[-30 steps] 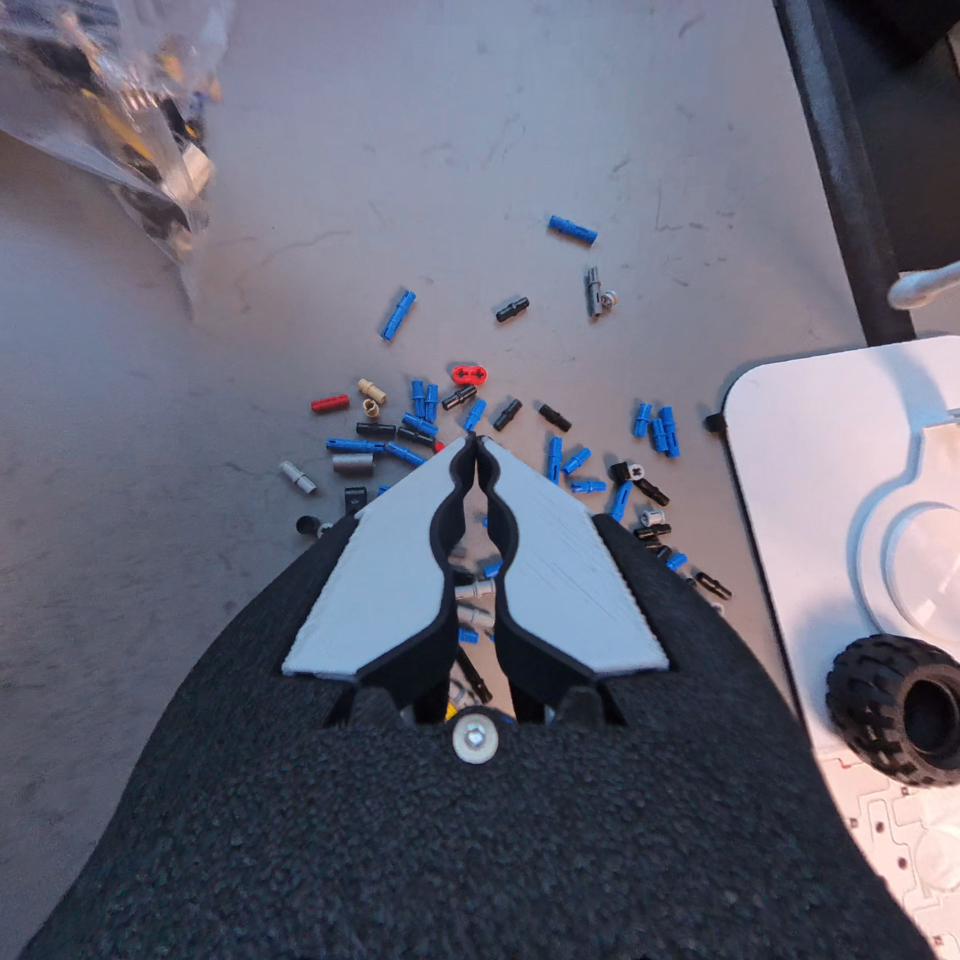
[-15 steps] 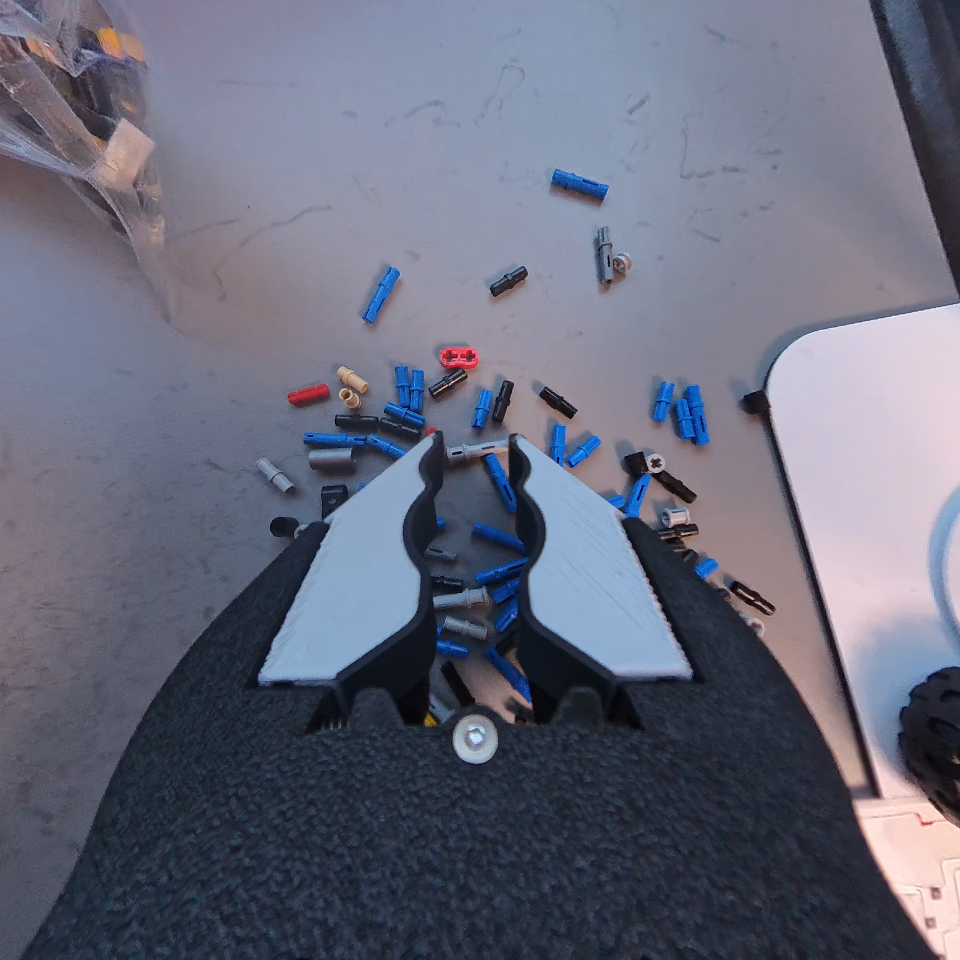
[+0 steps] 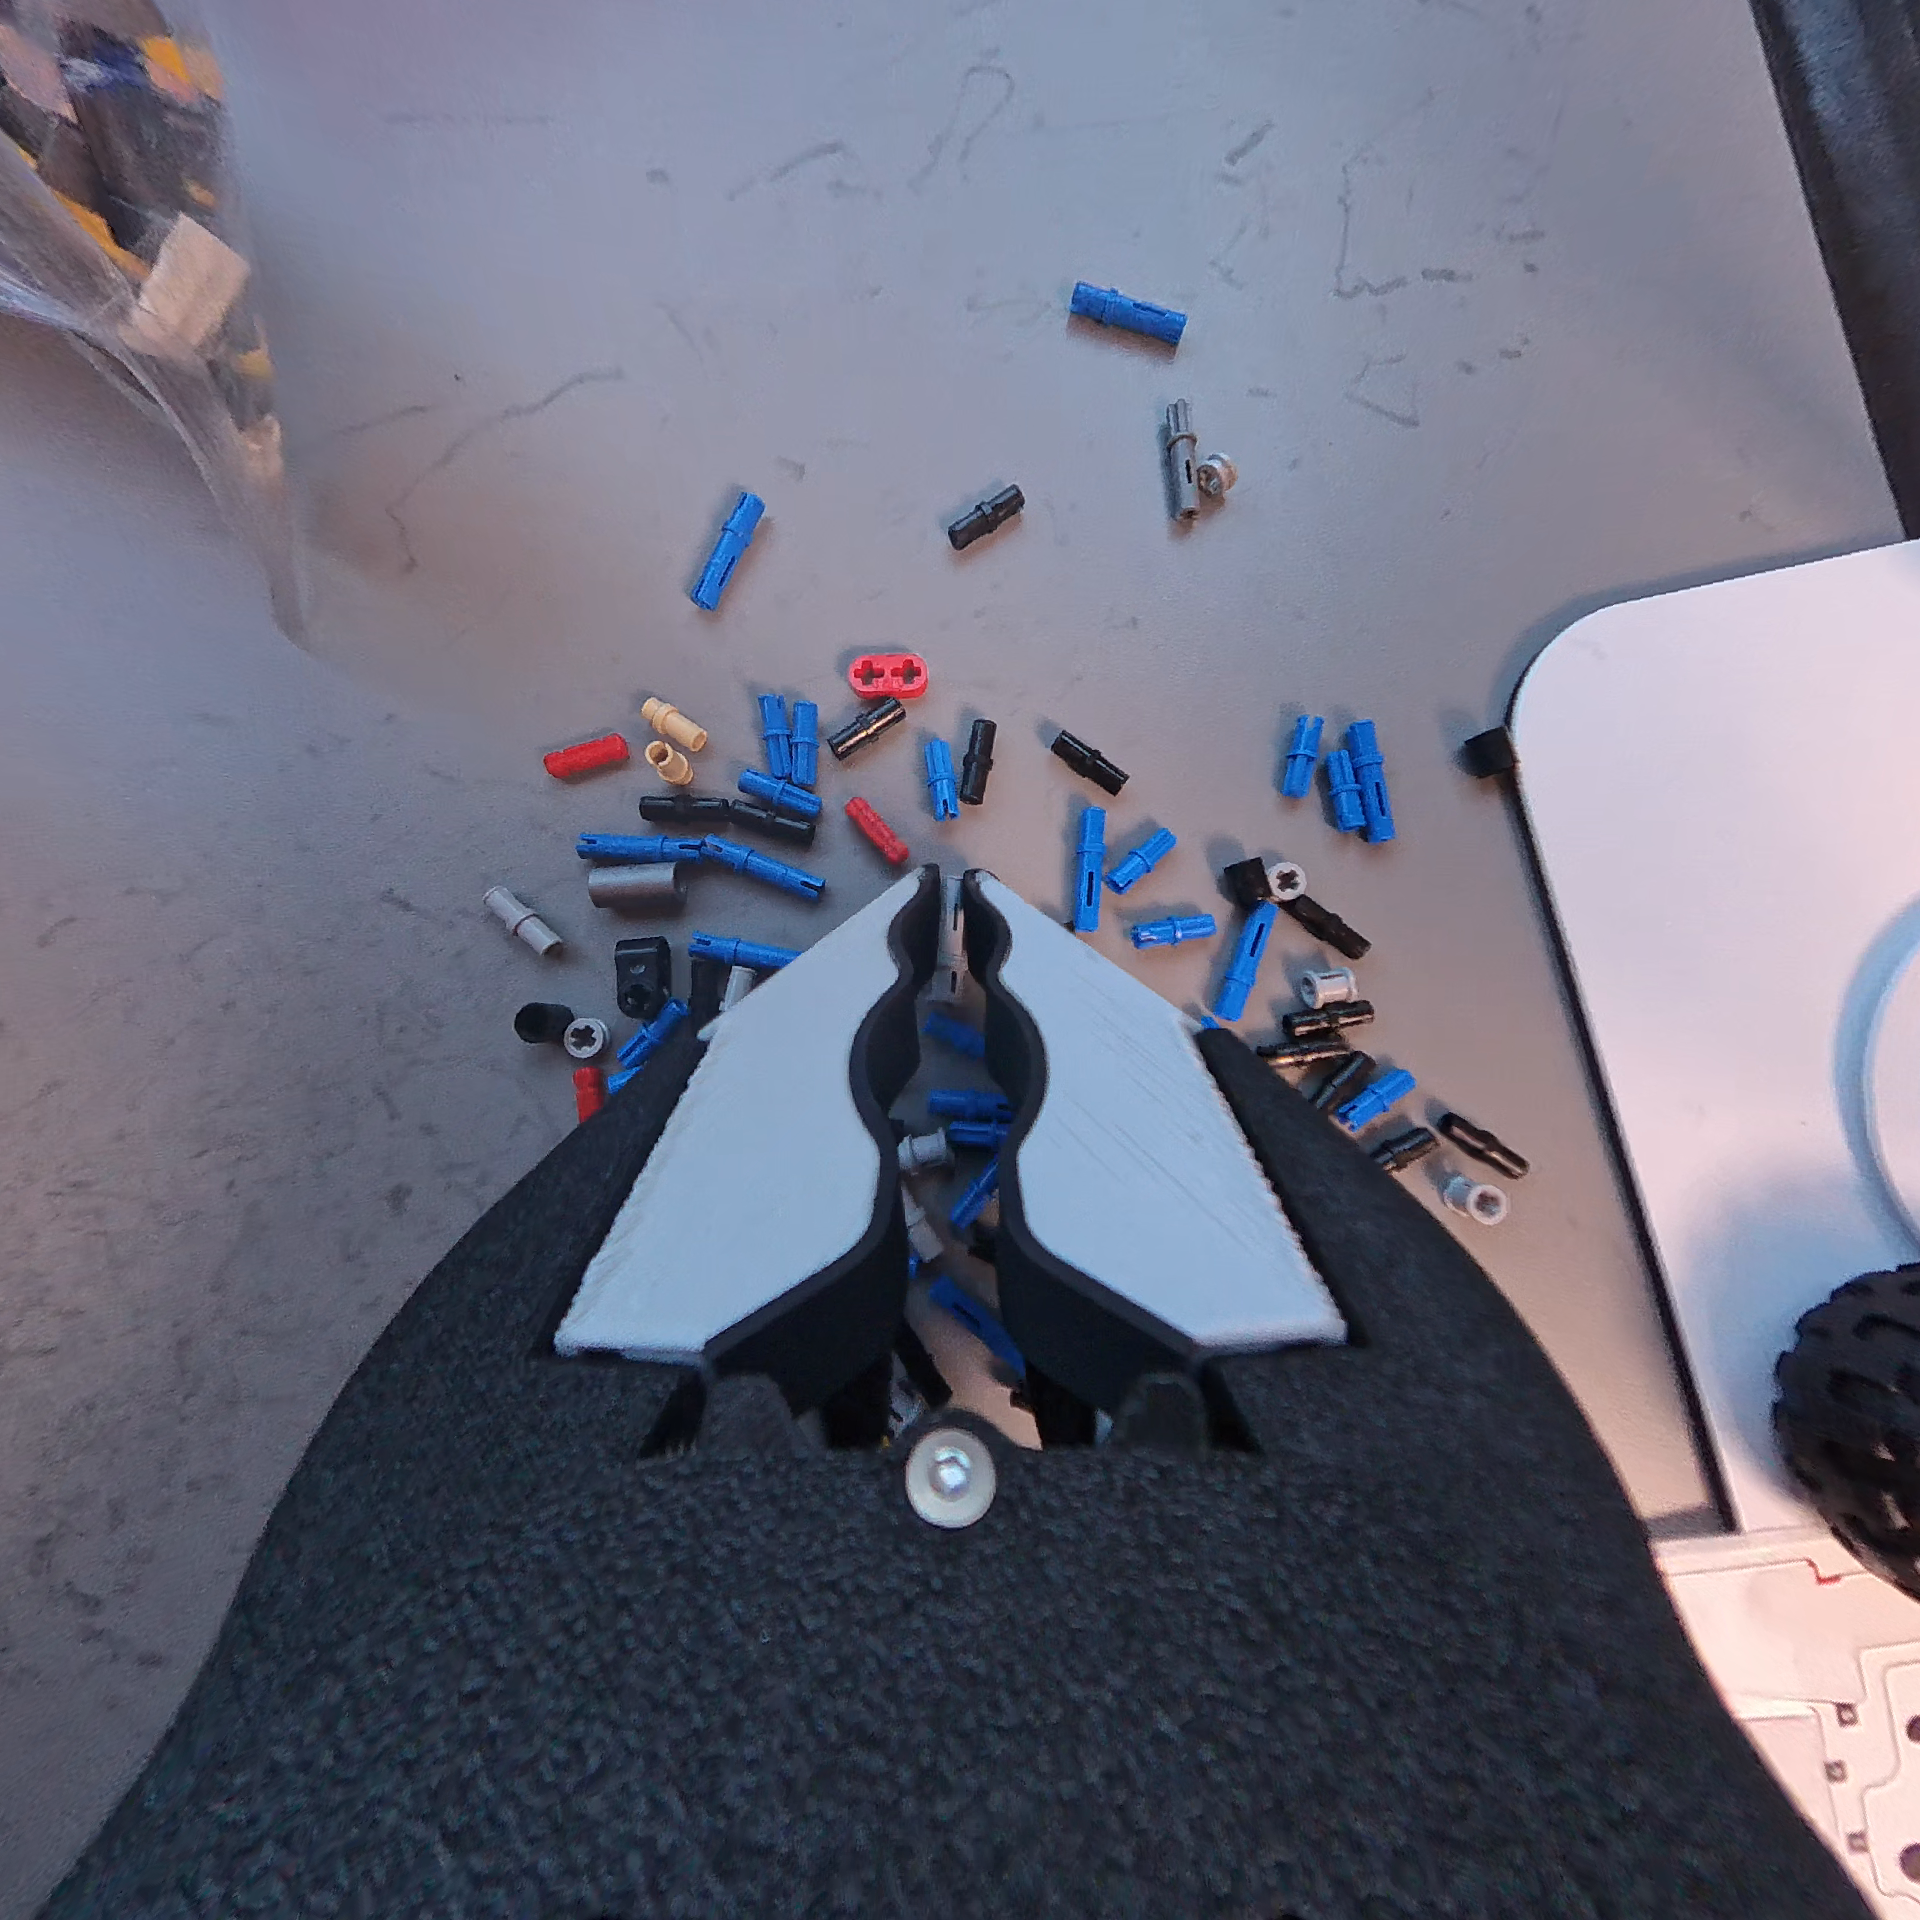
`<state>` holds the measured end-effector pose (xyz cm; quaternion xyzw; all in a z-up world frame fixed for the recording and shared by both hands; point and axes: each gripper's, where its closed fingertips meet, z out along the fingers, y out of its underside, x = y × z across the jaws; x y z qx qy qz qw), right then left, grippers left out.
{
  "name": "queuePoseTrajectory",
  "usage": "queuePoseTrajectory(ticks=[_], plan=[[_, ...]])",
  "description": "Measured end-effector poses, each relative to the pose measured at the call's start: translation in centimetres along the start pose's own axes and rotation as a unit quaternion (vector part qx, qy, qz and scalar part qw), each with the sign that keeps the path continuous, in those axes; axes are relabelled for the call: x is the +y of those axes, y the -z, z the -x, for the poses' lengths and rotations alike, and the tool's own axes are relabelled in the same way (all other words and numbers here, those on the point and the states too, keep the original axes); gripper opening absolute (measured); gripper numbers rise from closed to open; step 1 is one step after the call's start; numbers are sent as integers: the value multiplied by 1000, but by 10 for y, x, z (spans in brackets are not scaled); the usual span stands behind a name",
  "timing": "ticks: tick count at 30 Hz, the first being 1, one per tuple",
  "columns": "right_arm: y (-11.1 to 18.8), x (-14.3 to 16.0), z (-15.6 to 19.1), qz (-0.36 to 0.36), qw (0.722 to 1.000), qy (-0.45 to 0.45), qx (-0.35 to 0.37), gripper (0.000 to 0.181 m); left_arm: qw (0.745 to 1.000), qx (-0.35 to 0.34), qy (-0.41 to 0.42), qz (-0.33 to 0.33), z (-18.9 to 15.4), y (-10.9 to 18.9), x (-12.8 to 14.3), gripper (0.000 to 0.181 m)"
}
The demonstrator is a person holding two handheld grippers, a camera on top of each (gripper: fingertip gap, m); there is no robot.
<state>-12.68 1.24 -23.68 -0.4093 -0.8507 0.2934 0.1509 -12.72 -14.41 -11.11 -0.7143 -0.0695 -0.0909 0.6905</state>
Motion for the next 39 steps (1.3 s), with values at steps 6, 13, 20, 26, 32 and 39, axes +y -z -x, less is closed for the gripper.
queuePoseTrajectory(ticks=[6,13,20,26,32,39], plan=[[54,-58,10,-162,986,-21,-41,3,1000,2,1,3,-1,-1,1,1],[96,-148,82,-322,935,16,-147,3,1000,11,-1,7,-6,-5,4,1],[102,-143,70,-335,933,-2,-130,19,1000,7,-6,-1,-7,-2,0,1],[39,-33,61,-83,993,47,-65,19,1000,9,-1,3,-5,-3,2,1],[14,-8,59,-16,997,66,-34,25,1000,5,-4,-3,-5,-1,-1,1],[7,-9,58,-21,998,59,-30,15,1000,6,-4,-4,-6,-1,-1,1]])
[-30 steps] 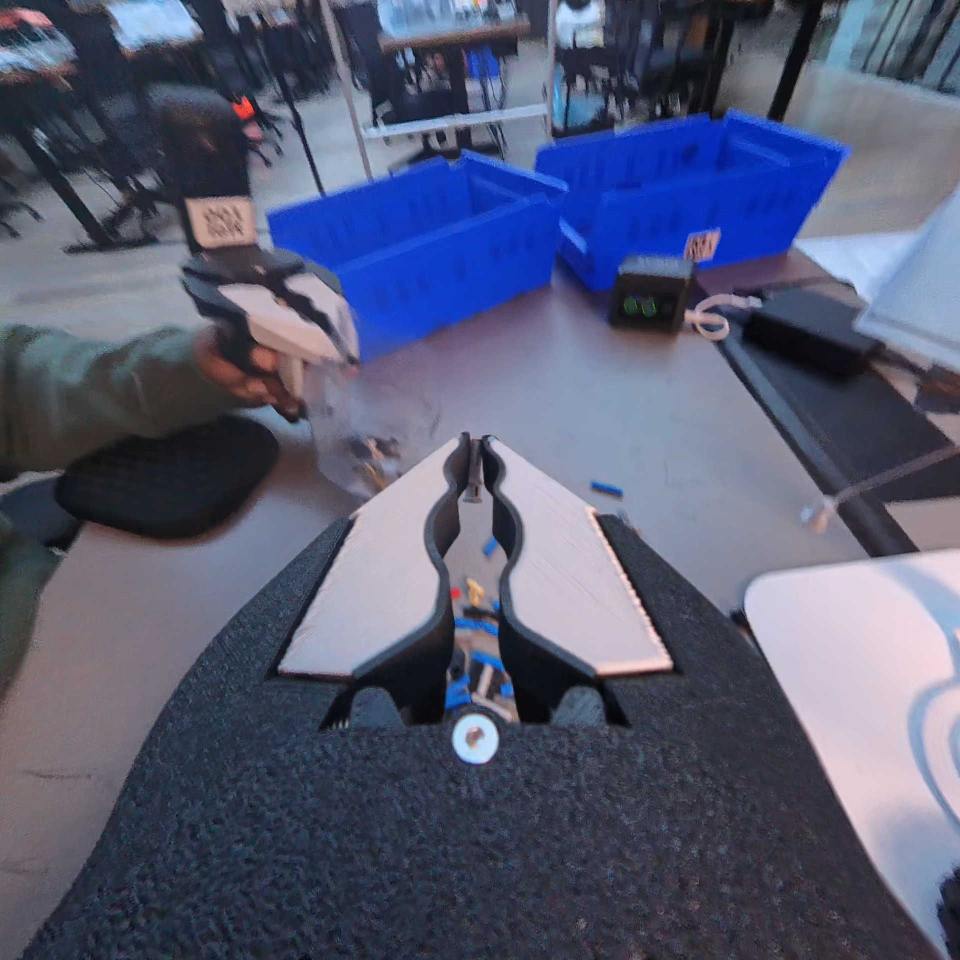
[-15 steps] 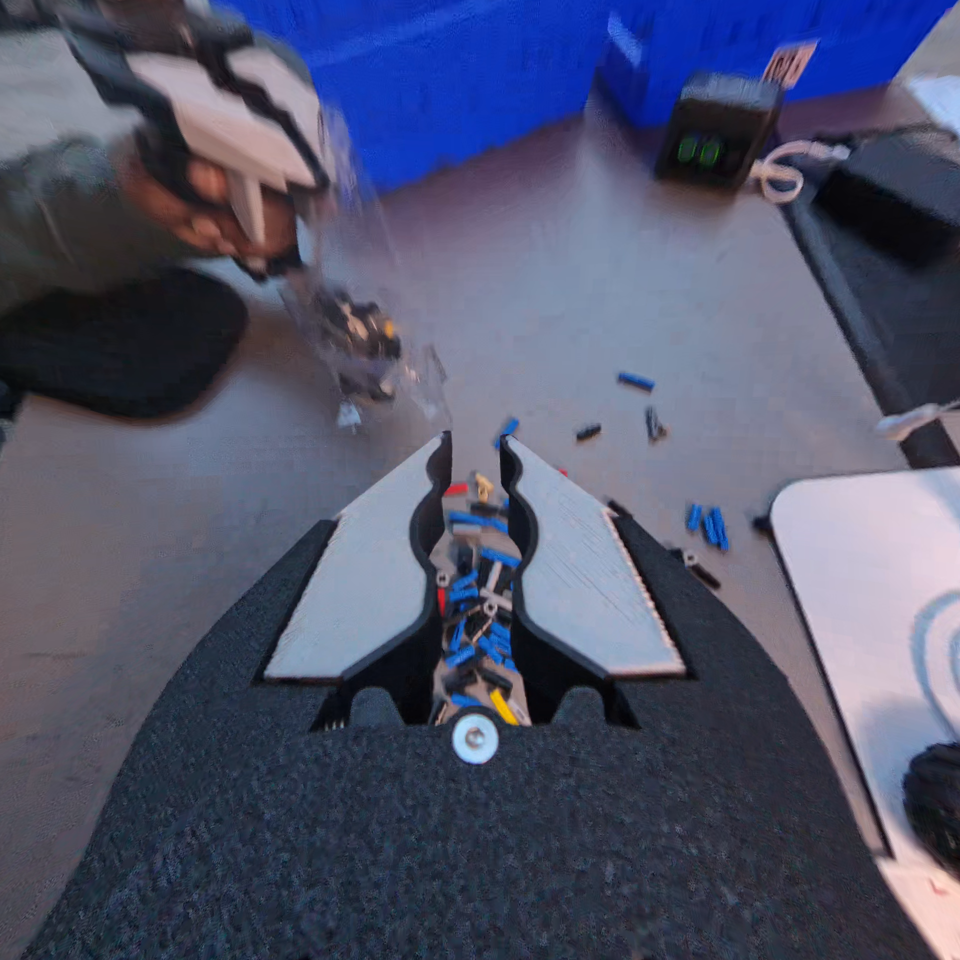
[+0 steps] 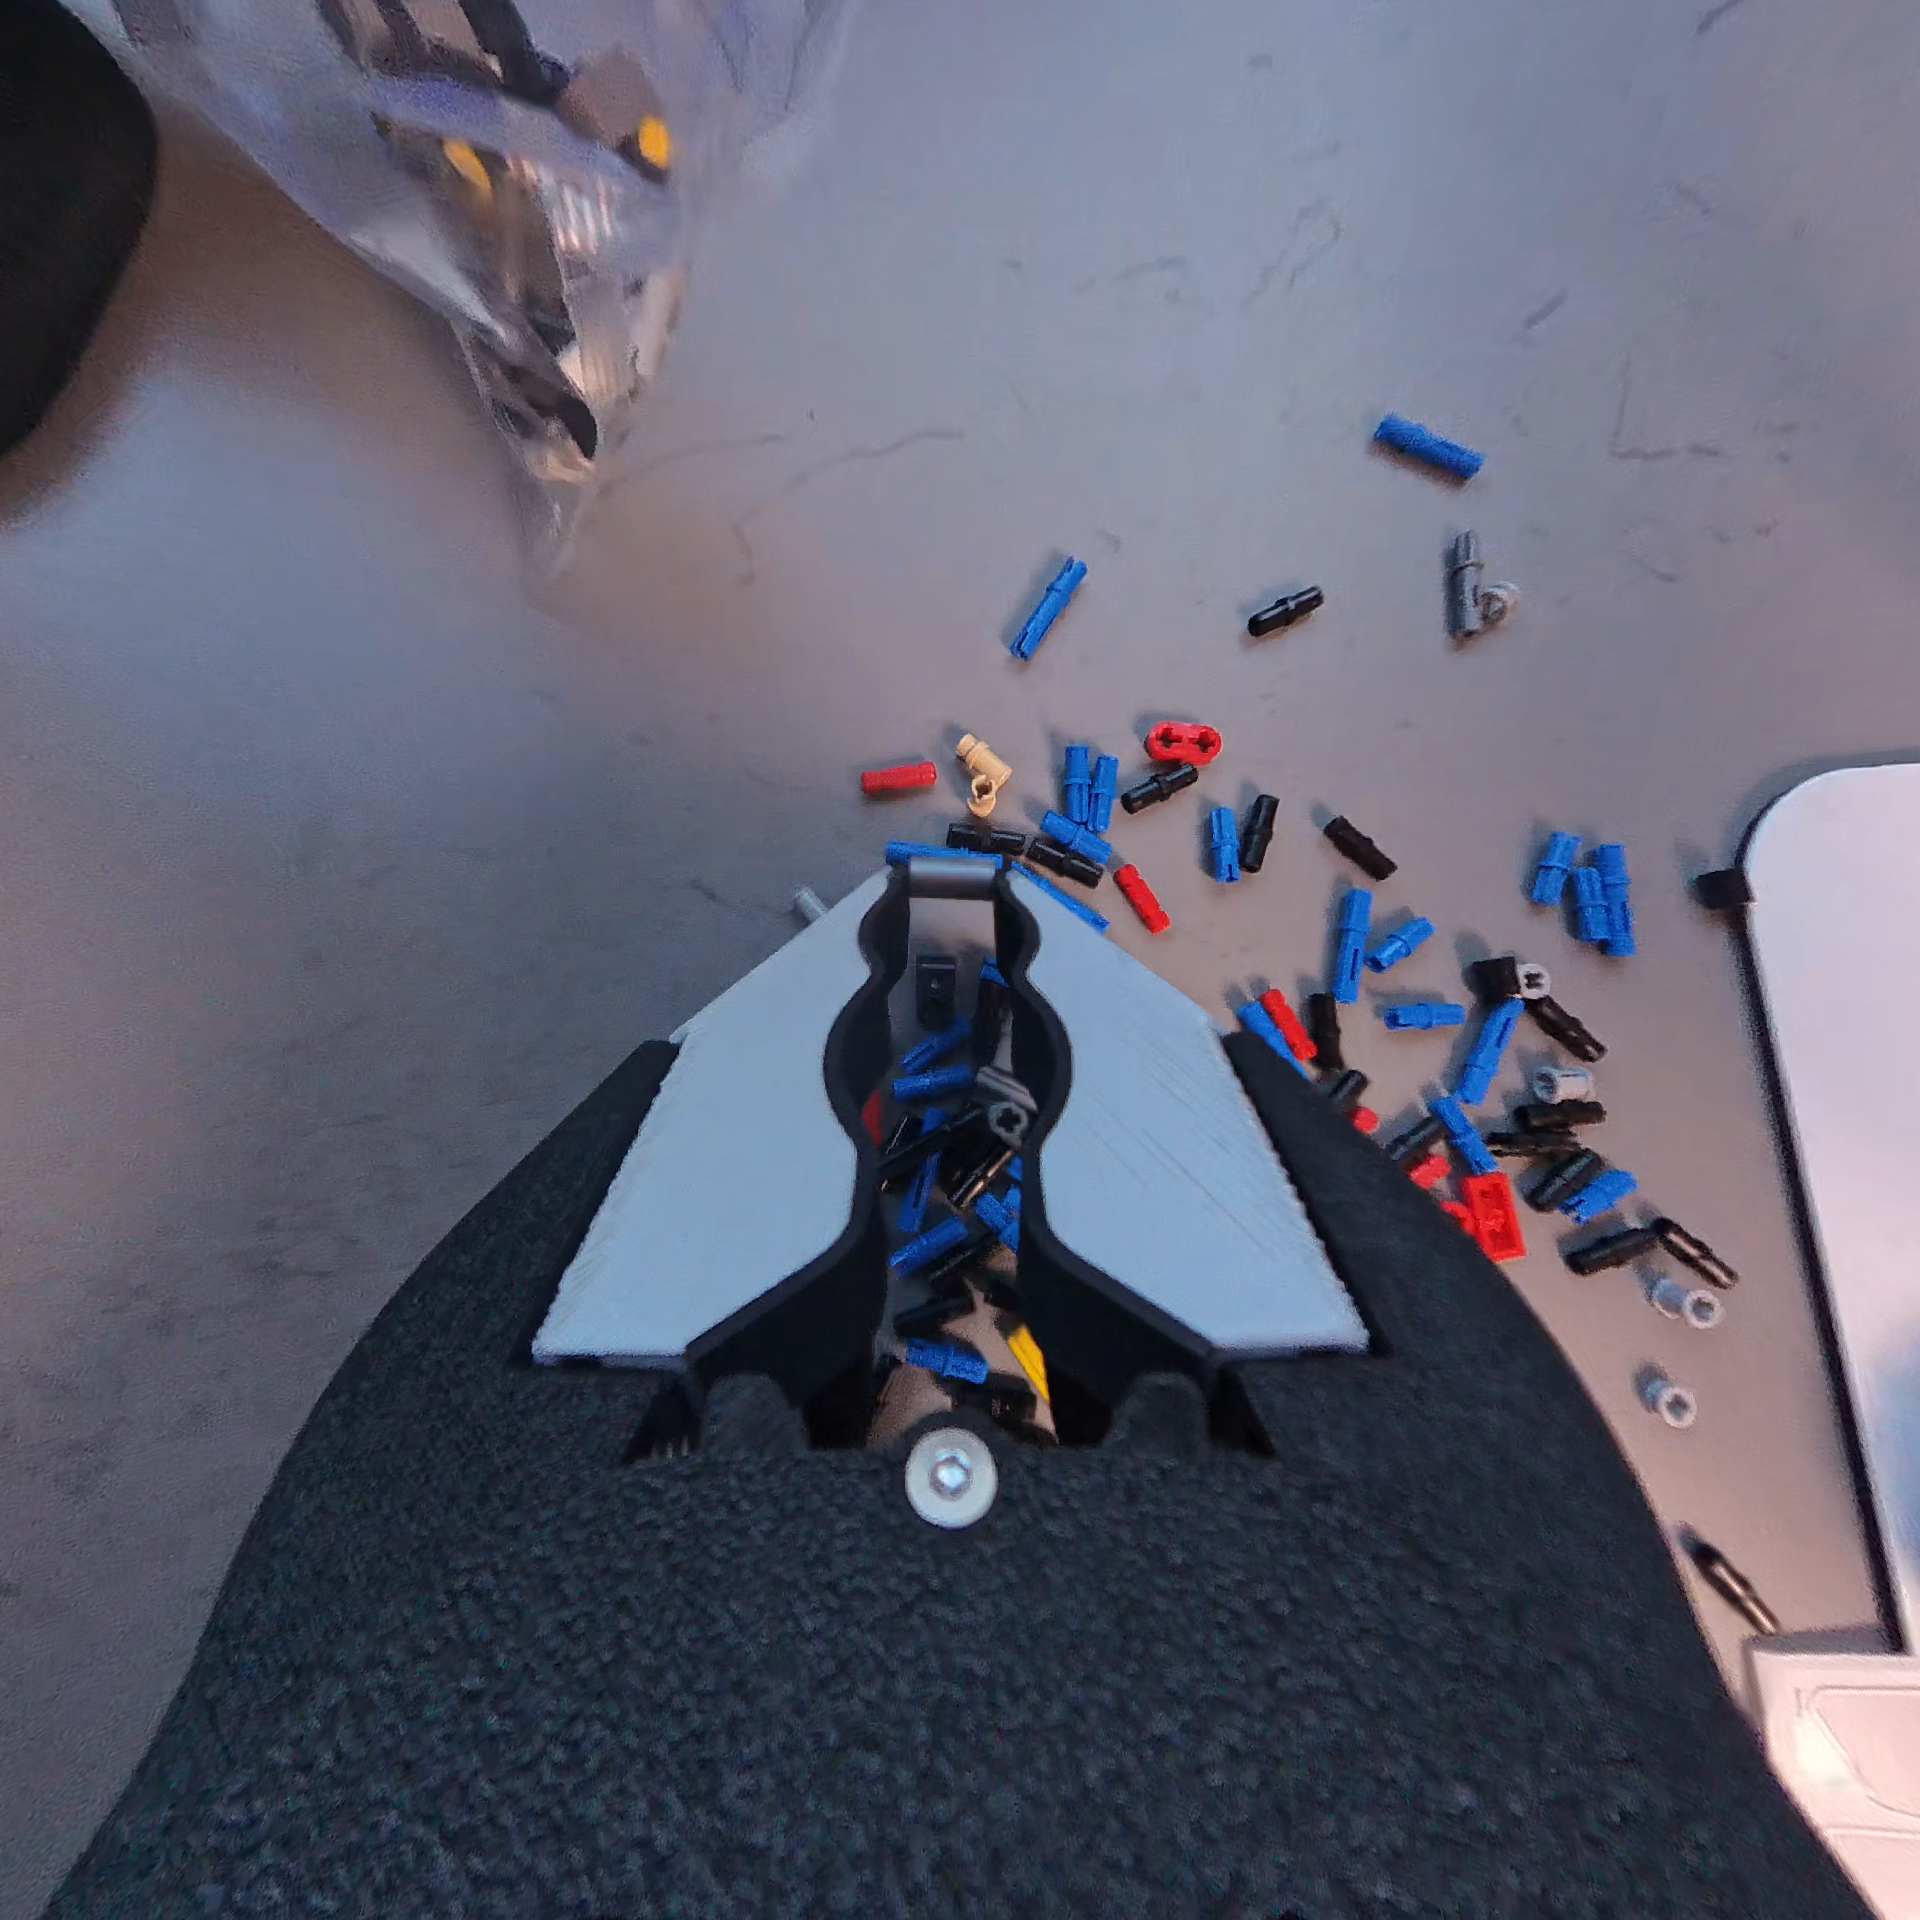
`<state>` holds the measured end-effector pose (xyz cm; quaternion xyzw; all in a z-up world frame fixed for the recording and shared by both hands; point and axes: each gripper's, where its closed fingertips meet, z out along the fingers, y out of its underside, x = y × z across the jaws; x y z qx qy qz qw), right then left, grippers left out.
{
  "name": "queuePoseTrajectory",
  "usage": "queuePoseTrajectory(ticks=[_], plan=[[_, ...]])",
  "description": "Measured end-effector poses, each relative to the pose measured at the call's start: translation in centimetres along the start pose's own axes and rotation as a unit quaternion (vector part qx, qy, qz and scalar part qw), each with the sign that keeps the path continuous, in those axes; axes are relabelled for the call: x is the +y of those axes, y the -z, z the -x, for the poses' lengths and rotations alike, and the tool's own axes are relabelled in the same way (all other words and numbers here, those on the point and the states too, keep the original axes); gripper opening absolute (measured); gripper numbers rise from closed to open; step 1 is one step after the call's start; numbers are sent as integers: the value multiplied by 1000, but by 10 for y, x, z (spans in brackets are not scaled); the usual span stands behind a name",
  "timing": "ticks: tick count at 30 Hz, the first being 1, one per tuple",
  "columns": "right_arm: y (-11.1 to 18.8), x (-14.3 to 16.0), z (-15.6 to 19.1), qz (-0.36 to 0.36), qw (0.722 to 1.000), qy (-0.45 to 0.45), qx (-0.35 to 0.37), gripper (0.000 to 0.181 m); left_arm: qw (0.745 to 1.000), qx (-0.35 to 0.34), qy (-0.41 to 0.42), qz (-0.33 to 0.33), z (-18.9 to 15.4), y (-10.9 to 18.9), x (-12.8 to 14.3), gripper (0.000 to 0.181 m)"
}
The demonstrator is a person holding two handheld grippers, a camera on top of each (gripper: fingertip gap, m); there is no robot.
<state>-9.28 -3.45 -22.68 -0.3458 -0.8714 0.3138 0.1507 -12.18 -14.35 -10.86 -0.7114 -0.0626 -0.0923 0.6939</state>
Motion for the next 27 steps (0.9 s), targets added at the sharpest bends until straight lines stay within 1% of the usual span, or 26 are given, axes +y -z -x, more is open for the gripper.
queuePoseTrajectory(ticks=[1,3,5,7,8,9,11,12,14,16,17,18,20,21,22,23,25,27], plan=[[8,-9,-2,-25,1000,-7,-3,15,1000,0,0,-1,0,0,0,1],[37,-41,-6,-108,994,-18,-10,15,1000,1,2,-2,0,0,-1,1],[74,-83,-6,-208,978,-19,-22,15,1000,5,9,-5,-1,-2,-2,1],[104,-117,7,-274,960,-8,-57,15,1000,10,15,-7,-3,-5,-4,1],[110,-127,15,-283,956,0,-73,15,1000,11,16,-7,-4,-7,-4,1],[109,-133,19,-278,957,9,-77,15,1000,14,16,-6,-6,-9,-4,1],[94,-134,26,-248,965,36,-70,18,1000,18,14,-2,-10,-13,-3,1],[88,-133,27,-242,967,47,-63,24,1000,20,13,0,-13,-14,-2,1],[90,-132,27,-258,963,41,-64,29,1000,21,10,4,-16,-16,0,1],[101,-124,13,-271,961,8,-54,28,1000,20,8,4,-17,-15,1,1],[103,-112,1,-258,965,-8,-36,25,1000,19,10,3,-16,-14,0,1],[101,-93,-14,-225,974,-19,-8,20,1000,18,12,1,-15,-14,0,1],[84,-35,-41,-109,992,-27,59,17,1000,17,16,0,-13,-14,0,1],[75,-7,-47,-61,995,-34,74,14,1000,17,16,1,-13,-14,0,1],[65,15,-46,-30,996,-52,69,14,1000,18,16,3,-13,-15,1,1],[55,31,-44,-16,995,-72,63,14,1000,19,16,5,-14,-15,2,1],[43,46,-42,-5,994,-92,60,15,1000,20,16,9,-14,-16,4,1],[36,50,-40,5,993,-100,54,16,1000,20,15,11,-15,-17,5,1]])
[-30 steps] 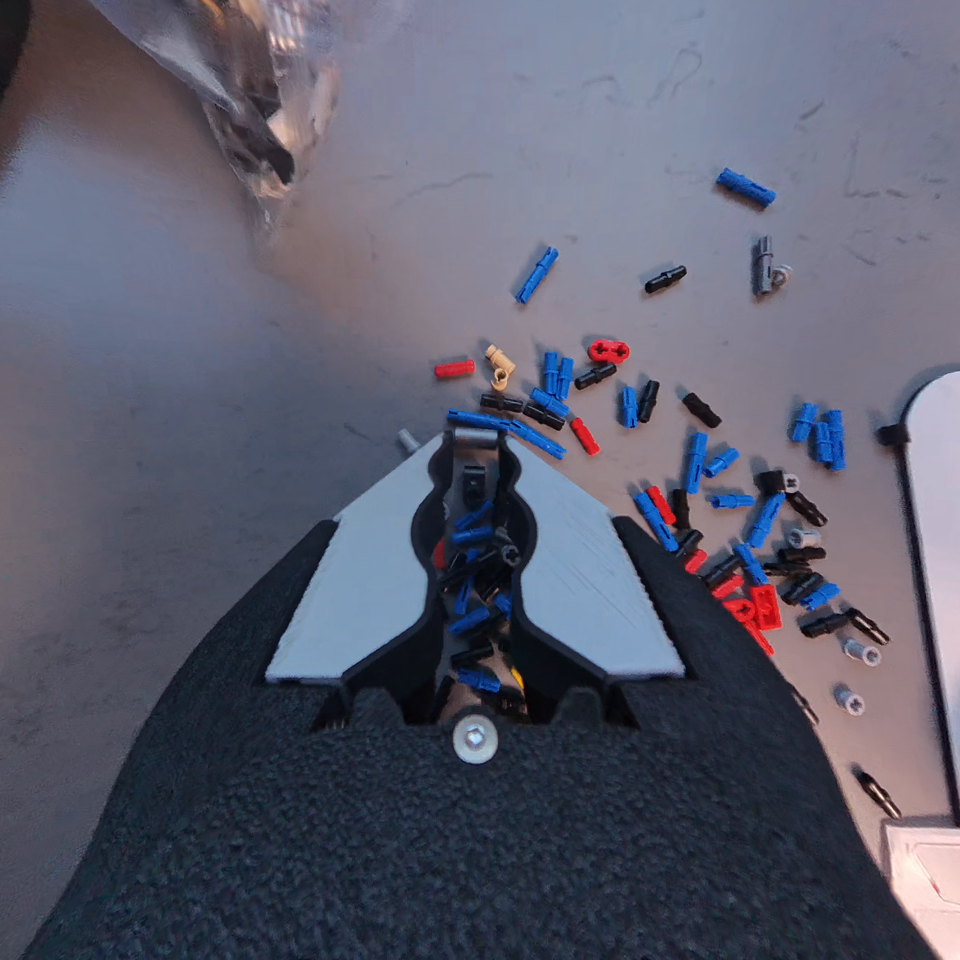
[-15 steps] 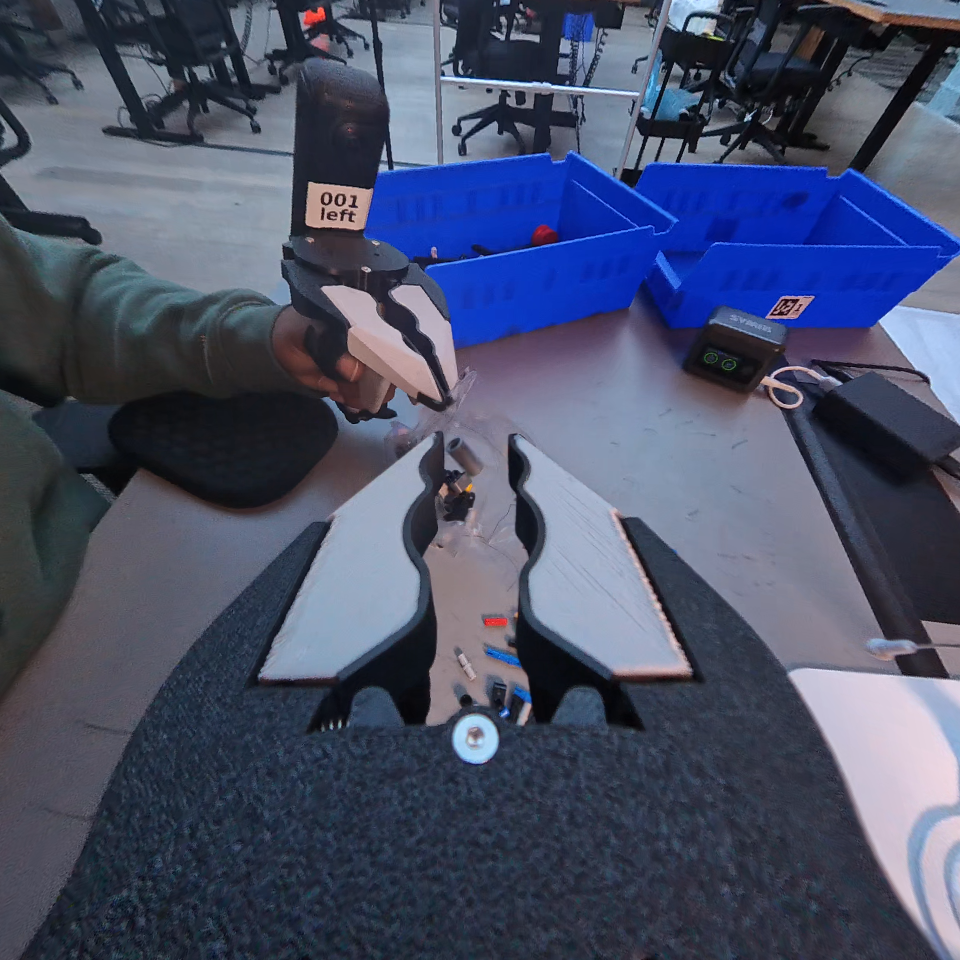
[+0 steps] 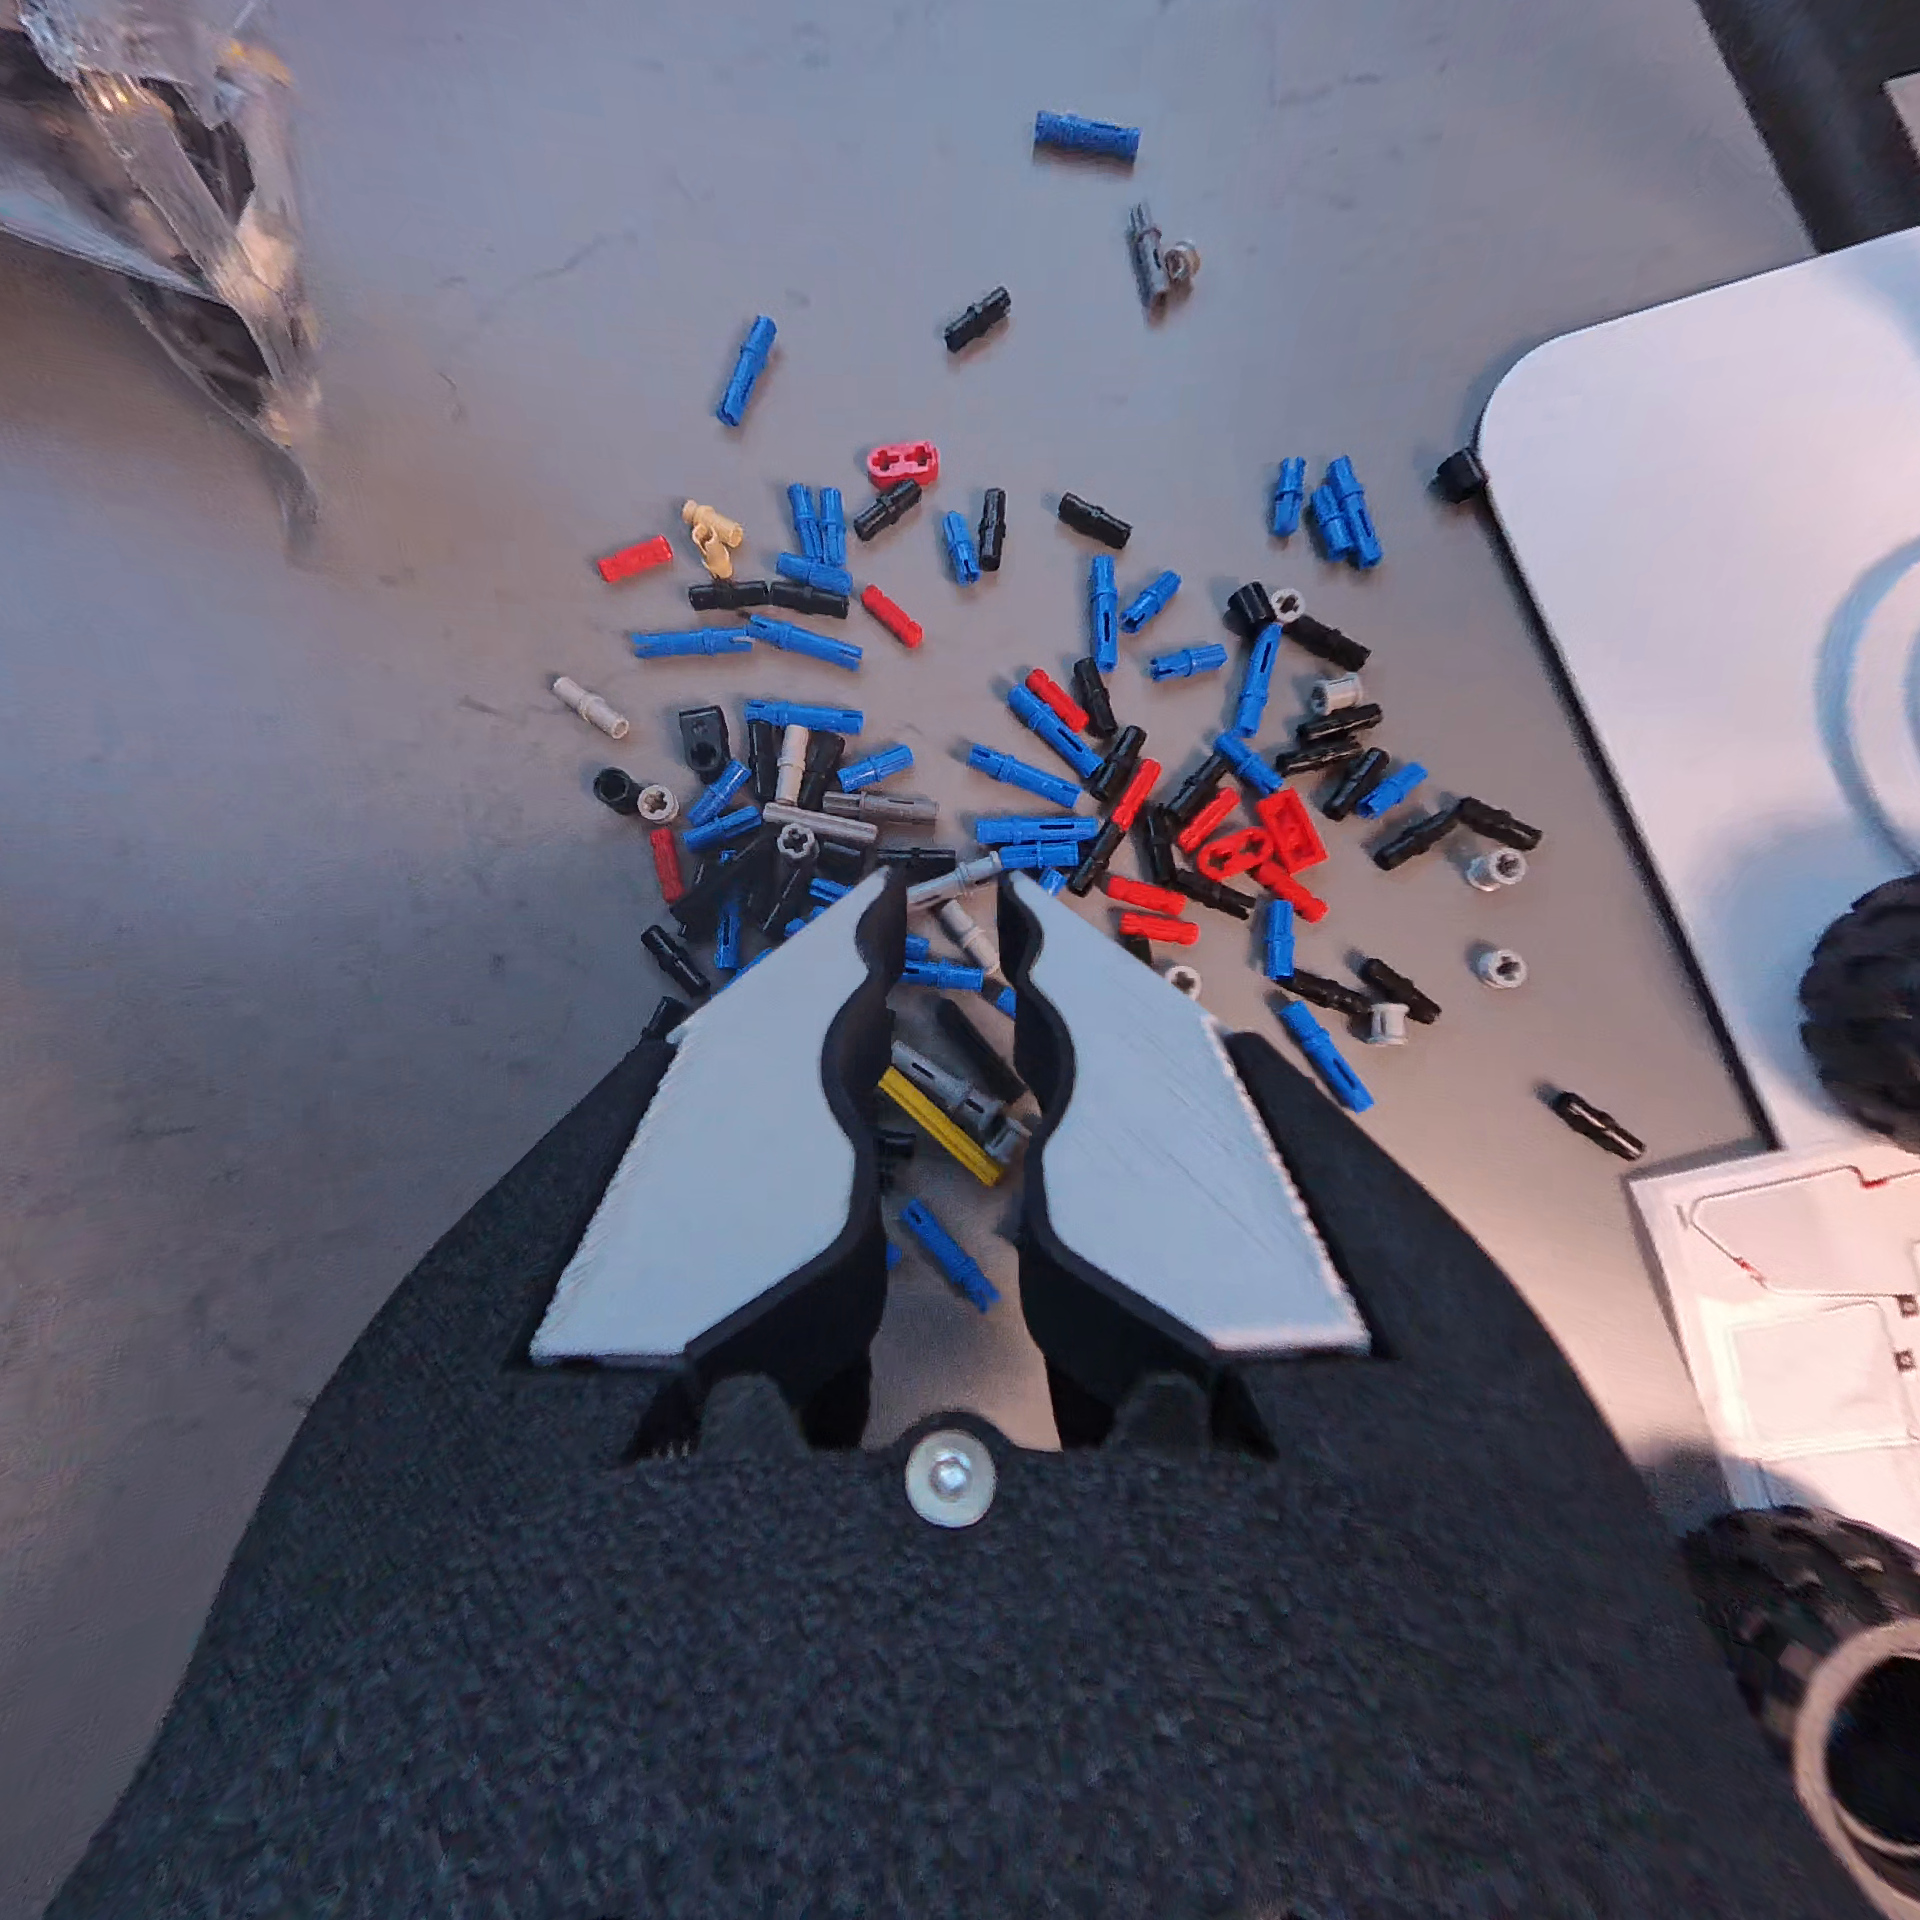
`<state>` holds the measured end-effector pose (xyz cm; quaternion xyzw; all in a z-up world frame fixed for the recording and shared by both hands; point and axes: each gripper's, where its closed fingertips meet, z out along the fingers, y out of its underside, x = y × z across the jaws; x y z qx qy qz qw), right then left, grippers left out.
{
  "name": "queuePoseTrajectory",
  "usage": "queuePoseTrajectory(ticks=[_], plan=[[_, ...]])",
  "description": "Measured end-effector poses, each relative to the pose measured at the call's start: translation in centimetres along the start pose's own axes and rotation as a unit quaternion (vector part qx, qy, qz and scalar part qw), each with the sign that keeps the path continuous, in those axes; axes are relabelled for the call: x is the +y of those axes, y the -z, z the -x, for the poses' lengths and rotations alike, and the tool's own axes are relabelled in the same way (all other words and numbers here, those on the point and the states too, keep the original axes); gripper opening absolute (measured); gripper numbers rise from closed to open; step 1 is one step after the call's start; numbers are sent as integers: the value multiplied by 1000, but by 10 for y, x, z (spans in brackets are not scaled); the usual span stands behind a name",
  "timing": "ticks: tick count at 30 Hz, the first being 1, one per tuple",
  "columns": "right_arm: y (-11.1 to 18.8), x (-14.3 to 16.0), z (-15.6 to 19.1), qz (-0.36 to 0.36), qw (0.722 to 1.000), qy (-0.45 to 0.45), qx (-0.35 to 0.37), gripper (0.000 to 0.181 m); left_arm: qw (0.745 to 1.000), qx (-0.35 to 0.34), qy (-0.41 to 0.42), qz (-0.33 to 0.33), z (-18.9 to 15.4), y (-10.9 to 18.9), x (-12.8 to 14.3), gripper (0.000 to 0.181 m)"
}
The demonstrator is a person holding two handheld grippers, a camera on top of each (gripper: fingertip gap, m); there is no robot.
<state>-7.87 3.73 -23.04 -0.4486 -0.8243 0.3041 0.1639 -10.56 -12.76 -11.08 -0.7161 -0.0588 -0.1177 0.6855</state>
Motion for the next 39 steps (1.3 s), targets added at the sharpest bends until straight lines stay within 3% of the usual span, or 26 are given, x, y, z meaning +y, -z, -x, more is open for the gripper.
queuePoseTrajectory(ticks=[4,12,15,19,21,23,26,30,33,35,39], plan=[[-9,3,-1,21,1000,-1,8,19,1000,-3,-1,-6,1,4,-3,1],[-3,-1,-1,21,1000,13,5,8,1000,-1,0,-10,1,7,-5,1],[28,-47,6,-79,997,13,-15,8,1000,0,0,-11,0,6,-5,1],[84,-140,54,-258,960,53,-94,8,1000,4,2,-7,-1,3,-4,1],[89,-165,82,-280,947,80,-133,8,1000,6,1,-3,-3,1,-2,1],[72,-171,101,-256,949,101,-154,9,1000,8,-1,1,-6,-2,0,1],[53,-161,108,-228,953,118,-162,26,1000,10,-3,4,-8,-3,2,1],[77,-139,66,-253,958,67,-114,24,1000,11,1,-1,-7,-1,0,1],[60,-62,13,-119,988,103,-3,11,1000,13,4,0,-6,-1,1,1],[44,-10,-8,-37,989,142,31,12,1000,15,5,2,-6,-2,1,1],[27,29,-12,4,987,156,23,11,1000,14,4,7,-6,-4,4,1]])
